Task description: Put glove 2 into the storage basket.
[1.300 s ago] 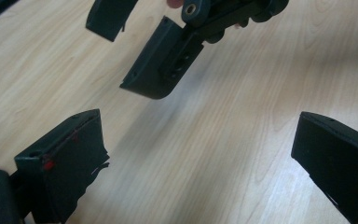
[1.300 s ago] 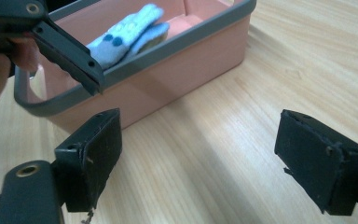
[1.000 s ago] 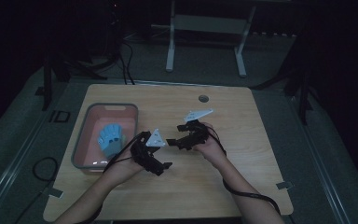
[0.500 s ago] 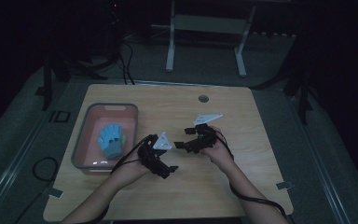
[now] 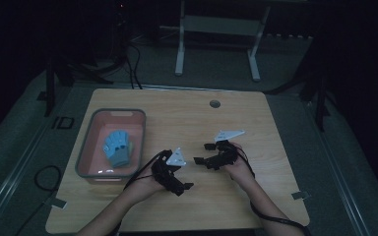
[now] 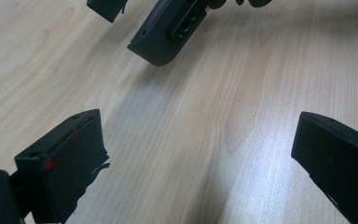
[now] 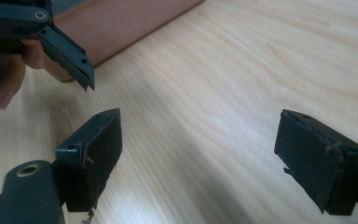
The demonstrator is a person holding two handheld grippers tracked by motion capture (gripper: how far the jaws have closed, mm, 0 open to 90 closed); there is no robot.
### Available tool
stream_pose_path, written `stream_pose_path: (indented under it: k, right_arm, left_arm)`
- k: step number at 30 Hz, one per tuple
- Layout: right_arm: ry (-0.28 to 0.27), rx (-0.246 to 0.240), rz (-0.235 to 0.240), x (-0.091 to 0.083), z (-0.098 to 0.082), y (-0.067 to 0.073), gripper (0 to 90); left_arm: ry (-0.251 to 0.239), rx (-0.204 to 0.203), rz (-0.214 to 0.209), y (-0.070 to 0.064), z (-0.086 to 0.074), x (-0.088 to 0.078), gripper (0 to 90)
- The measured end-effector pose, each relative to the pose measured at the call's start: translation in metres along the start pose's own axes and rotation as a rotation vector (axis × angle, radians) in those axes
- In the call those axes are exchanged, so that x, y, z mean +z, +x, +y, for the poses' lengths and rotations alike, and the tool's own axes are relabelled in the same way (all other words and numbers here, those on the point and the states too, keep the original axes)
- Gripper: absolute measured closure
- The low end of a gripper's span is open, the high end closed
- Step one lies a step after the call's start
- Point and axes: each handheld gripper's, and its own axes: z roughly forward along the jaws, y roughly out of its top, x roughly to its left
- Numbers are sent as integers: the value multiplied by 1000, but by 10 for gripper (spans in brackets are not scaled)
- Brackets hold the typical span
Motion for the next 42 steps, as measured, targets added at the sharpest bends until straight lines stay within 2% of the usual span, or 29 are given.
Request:
stream_pose_path:
  k: [2, 17, 21, 23, 30, 35, 36, 38, 42]
  right_arm:
    - [2, 2, -7, -1, -6, -1, 150]
    - [-13, -40, -27, -17, -30, -3, 147]
    - [8, -43, -38, -20, -38, -1, 143]
    - [11, -46, -43, -22, -42, 1, 142]
    - [6, -61, -64, -31, -54, 5, 143]
    - [6, -62, -73, -39, -60, 7, 143]
    - [10, -64, -75, -41, -62, 7, 142]
    - [11, -60, -79, -45, -65, 7, 143]
    - [0, -51, -93, -53, -73, 6, 143]
  left_arm:
    - [-1, 12, -9, -1, -1, 4, 30]
    - [-34, 21, -45, -12, -10, 21, 30]
    - [-37, 34, -46, -15, -13, 23, 30]
    - [-37, 53, -37, -17, -15, 22, 30]
    - [-13, 82, -42, -25, -22, 23, 30]
    - [-19, 78, -43, -27, -25, 23, 29]
    - [-23, 91, -42, -28, -27, 22, 30]
    - [-29, 92, -42, -28, -29, 22, 30]
    - [-16, 117, -32, -29, -33, 22, 30]
